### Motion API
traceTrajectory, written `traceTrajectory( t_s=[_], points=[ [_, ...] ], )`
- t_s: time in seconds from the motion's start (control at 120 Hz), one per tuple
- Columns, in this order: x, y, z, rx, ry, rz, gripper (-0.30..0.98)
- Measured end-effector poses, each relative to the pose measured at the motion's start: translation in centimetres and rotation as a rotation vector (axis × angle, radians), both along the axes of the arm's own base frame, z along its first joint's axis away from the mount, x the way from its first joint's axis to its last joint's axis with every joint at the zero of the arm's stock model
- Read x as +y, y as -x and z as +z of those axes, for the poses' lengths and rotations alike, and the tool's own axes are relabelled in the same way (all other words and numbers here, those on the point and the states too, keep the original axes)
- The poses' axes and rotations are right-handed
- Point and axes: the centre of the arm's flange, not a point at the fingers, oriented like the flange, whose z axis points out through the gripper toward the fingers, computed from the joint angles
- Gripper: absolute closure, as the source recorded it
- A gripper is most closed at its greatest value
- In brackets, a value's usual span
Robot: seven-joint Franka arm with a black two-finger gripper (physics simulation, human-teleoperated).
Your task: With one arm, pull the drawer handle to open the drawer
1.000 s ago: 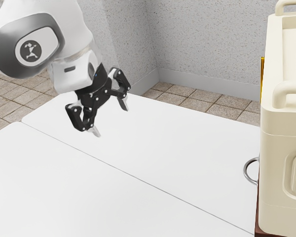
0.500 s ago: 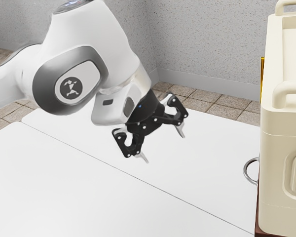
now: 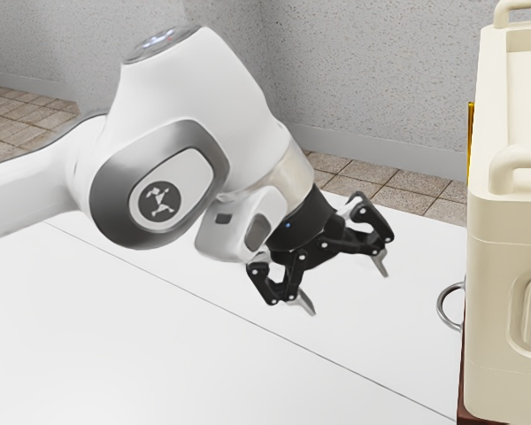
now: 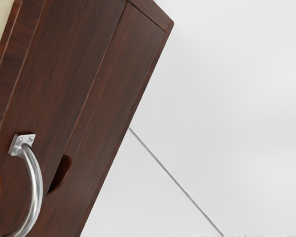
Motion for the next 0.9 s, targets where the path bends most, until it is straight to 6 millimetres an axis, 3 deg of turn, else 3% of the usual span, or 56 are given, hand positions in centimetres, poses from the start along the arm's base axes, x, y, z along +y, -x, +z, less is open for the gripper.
traceTrajectory(
  t_s=[0.2, 0.492, 0.9],
  points=[
    [-1.2, -0.4, -0.4, -0.027, 0.024, -0.058, 0.00],
    [-1.9, -0.9, -2.7, -0.060, -0.004, -0.121, 0.00],
    [-2.3, -3.3, -5.5, -0.120, -0.032, -0.160, 0.00]
  ],
)
